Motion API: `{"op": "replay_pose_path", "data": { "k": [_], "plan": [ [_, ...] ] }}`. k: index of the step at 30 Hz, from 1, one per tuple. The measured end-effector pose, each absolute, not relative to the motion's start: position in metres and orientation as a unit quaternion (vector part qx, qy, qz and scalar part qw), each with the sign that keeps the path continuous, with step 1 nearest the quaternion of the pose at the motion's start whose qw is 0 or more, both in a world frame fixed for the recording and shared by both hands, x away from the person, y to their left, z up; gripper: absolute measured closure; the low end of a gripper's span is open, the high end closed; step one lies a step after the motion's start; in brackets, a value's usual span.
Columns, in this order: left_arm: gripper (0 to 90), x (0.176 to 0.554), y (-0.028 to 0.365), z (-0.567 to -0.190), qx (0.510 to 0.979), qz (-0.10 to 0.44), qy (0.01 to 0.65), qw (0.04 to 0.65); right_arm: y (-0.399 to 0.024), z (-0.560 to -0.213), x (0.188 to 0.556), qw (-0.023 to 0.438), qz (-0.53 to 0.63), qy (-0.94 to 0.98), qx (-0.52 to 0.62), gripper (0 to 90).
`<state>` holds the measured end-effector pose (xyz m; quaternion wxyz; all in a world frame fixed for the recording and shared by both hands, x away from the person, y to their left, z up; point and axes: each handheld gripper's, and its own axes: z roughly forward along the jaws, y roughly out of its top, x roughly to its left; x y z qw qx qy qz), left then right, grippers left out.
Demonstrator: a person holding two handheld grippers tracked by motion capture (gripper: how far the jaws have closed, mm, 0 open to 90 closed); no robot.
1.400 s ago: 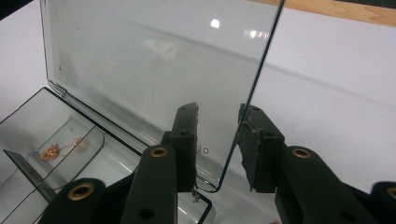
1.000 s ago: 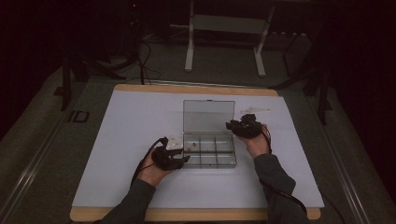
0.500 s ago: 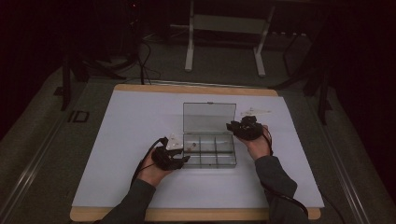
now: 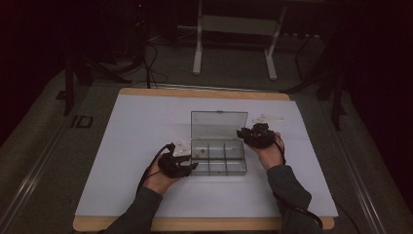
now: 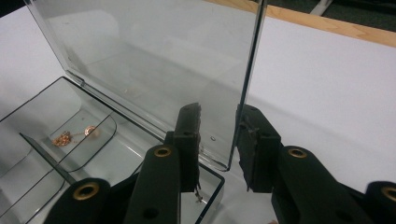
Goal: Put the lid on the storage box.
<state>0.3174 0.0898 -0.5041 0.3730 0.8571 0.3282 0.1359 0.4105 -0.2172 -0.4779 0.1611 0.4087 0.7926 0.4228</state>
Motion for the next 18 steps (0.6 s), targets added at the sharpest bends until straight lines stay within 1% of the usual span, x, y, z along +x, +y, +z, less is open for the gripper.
{"op": "replay_pose_path", "data": {
  "k": [4, 10, 18],
  "plan": [
    [58.3, 0.317, 0.09, -0.504, 0.857, 0.136, 0.328, 0.373, -0.217, -0.478, 0.408, 0.165, 0.421, 0.794, 0.406, 70.4],
    [58.3, 0.318, 0.09, -0.504, 0.857, 0.135, 0.328, 0.373, -0.215, -0.475, 0.403, 0.183, 0.412, 0.798, 0.399, 70.5],
    [58.4, 0.318, 0.09, -0.504, 0.857, 0.135, 0.329, 0.372, -0.218, -0.474, 0.398, 0.185, 0.416, 0.797, 0.397, 70.7]
  ]
}}
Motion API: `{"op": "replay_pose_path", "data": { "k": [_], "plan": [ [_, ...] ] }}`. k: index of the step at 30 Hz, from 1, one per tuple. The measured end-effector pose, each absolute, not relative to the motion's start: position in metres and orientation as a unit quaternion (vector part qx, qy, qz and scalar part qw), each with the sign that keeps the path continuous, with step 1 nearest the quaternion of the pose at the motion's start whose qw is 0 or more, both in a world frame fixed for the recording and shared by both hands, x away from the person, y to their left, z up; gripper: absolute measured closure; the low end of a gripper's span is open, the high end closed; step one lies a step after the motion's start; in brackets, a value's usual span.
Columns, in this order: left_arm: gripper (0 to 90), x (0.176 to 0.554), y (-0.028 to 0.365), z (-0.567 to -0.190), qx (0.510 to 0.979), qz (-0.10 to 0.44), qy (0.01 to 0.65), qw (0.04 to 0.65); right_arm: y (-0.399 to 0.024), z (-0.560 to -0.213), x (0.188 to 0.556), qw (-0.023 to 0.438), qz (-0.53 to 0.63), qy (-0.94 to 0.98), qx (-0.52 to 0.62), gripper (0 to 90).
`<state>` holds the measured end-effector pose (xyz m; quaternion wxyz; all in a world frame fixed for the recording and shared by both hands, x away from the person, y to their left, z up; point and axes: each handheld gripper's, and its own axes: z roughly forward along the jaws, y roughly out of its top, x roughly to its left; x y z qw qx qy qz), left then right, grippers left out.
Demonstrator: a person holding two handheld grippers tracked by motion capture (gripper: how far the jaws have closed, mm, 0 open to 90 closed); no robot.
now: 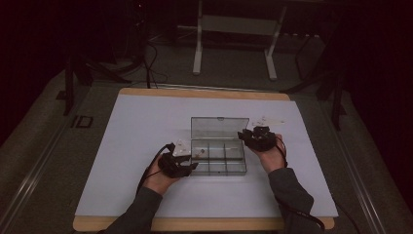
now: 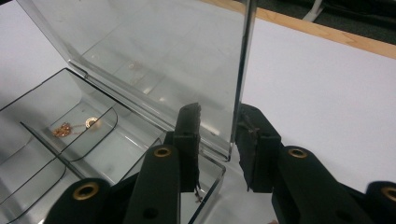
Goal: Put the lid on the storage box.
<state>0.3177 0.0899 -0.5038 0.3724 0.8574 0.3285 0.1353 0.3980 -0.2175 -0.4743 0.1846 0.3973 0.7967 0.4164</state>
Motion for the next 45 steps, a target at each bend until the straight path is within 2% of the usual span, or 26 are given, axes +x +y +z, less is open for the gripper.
{"op": "replay_pose_path", "data": {
  "k": [9, 16, 28, 36, 41, 45],
  "plan": [
    [58.1, 0.318, 0.09, -0.504, 0.857, 0.133, 0.328, 0.373, -0.22, -0.474, 0.394, 0.185, 0.421, 0.795, 0.395, 70.9],
    [63.3, 0.317, 0.091, -0.497, 0.851, 0.137, 0.328, 0.387, -0.221, -0.474, 0.391, 0.185, 0.423, 0.796, 0.391, 71.3],
    [72.2, 0.317, 0.097, -0.471, 0.808, 0.161, 0.359, 0.438, -0.223, -0.472, 0.387, 0.184, 0.427, 0.796, 0.389, 71.2],
    [74.1, 0.321, 0.094, -0.454, 0.785, 0.175, 0.376, 0.46, -0.224, -0.473, 0.386, 0.181, 0.428, 0.795, 0.389, 71.0],
    [79.4, 0.322, 0.096, -0.449, 0.771, 0.181, 0.384, 0.475, -0.224, -0.473, 0.385, 0.182, 0.429, 0.795, 0.387, 71.0],
    [88.5, 0.32, 0.098, -0.446, 0.75, 0.195, 0.397, 0.492, -0.224, -0.473, 0.384, 0.182, 0.429, 0.796, 0.387, 71.0]
  ]
}}
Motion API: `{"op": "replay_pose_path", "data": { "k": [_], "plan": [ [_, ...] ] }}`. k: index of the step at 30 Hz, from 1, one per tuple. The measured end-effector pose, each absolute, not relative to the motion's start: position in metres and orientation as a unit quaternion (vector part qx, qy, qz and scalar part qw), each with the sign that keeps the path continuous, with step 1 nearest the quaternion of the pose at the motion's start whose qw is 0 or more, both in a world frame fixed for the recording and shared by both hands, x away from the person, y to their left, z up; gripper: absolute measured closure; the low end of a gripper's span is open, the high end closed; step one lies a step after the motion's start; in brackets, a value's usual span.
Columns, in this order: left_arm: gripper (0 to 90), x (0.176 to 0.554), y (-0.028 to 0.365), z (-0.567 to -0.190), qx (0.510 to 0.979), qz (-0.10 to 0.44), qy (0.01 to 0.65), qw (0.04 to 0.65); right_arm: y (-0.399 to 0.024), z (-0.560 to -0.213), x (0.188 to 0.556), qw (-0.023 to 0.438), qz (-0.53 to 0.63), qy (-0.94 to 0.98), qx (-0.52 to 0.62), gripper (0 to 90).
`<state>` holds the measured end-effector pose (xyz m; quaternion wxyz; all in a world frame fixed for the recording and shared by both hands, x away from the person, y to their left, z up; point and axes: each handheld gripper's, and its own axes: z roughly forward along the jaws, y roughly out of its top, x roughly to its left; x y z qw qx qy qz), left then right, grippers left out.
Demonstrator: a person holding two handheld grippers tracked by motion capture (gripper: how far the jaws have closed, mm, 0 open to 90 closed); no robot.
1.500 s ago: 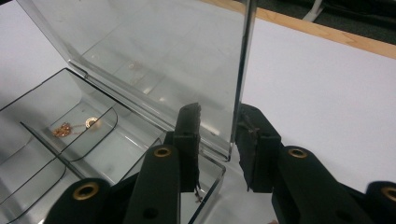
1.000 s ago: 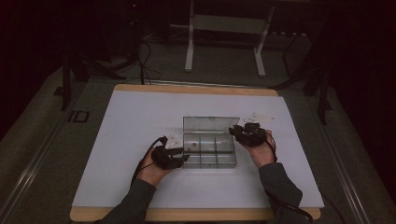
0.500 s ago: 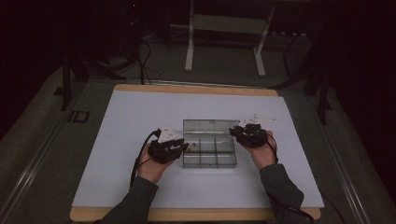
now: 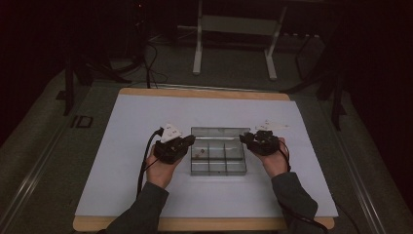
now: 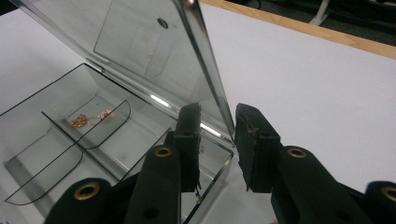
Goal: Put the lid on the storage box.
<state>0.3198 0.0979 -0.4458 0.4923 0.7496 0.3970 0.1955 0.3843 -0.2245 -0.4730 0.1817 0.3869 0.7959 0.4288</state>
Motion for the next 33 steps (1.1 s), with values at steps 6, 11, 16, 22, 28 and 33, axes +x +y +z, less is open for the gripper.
{"op": "replay_pose_path", "data": {
  "k": [6, 11, 16, 22, 28, 33],
  "plan": [
    [90.0, 0.321, 0.099, -0.445, 0.746, 0.184, 0.401, 0.498, -0.225, -0.474, 0.382, 0.182, 0.428, 0.797, 0.386, 70.8],
    [90.0, 0.322, 0.097, -0.447, 0.749, 0.177, 0.4, 0.498, -0.226, -0.475, 0.38, 0.179, 0.43, 0.796, 0.387, 70.8],
    [90.0, 0.32, 0.097, -0.449, 0.752, 0.172, 0.399, 0.496, -0.229, -0.476, 0.376, 0.177, 0.433, 0.794, 0.388, 71.0],
    [90.0, 0.317, 0.097, -0.451, 0.753, 0.166, 0.401, 0.495, -0.236, -0.476, 0.368, 0.178, 0.427, 0.798, 0.386, 70.4],
    [89.9, 0.314, 0.097, -0.454, 0.754, 0.163, 0.402, 0.493, -0.241, -0.48, 0.358, 0.18, 0.417, 0.805, 0.382, 68.9],
    [90.0, 0.312, 0.097, -0.455, 0.755, 0.161, 0.402, 0.492, -0.246, -0.484, 0.351, 0.18, 0.41, 0.808, 0.382, 68.5]
  ]
}}
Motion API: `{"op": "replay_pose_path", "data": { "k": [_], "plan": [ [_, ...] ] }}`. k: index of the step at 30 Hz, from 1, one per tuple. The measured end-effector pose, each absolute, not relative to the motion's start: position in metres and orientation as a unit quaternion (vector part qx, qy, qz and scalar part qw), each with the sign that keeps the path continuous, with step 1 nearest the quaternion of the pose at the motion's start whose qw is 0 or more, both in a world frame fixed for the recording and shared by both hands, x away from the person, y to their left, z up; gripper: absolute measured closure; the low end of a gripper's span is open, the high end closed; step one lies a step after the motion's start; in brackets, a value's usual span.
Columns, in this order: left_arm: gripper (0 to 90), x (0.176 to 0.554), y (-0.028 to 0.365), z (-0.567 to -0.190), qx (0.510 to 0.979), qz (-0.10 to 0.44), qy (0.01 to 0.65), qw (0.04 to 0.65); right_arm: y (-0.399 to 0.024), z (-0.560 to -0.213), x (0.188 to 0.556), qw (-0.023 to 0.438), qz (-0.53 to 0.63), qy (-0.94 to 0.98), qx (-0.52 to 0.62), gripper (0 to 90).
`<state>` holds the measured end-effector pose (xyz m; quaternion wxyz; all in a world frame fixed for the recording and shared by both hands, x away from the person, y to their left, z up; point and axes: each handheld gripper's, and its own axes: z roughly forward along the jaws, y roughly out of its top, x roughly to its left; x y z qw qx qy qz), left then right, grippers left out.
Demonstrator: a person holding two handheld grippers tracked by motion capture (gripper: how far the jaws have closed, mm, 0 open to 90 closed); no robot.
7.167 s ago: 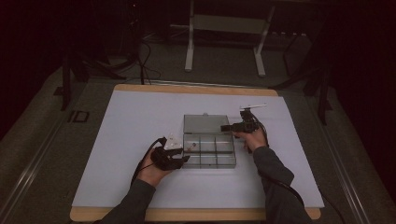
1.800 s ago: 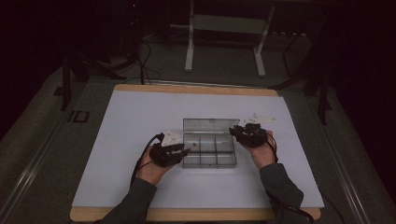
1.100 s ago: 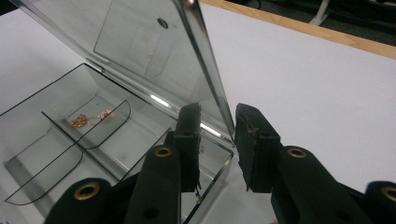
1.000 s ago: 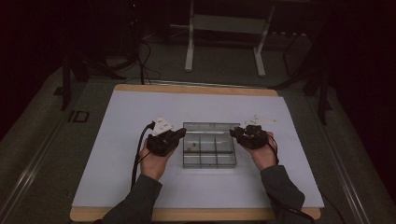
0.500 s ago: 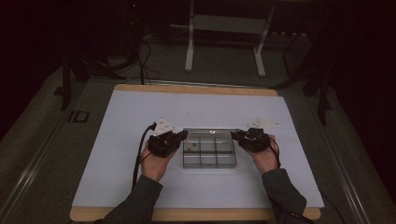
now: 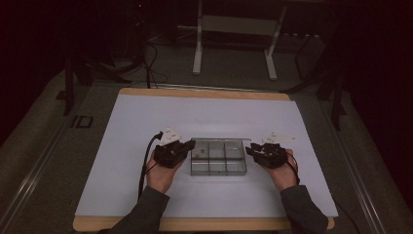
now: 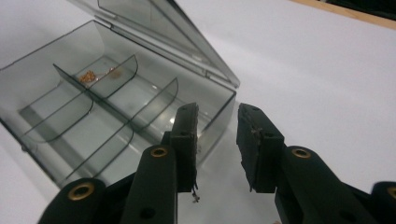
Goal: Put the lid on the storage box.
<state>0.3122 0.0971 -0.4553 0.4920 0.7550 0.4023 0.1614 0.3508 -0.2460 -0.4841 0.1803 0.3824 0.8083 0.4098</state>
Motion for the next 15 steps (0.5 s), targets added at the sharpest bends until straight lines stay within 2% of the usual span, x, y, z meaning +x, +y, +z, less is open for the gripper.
{"op": "replay_pose_path", "data": {
  "k": [15],
  "plan": [
    [89.9, 0.307, 0.095, -0.459, 0.761, 0.157, 0.397, 0.489, -0.254, -0.498, 0.33, 0.158, 0.413, 0.805, 0.395, 69.6]
  ]
}}
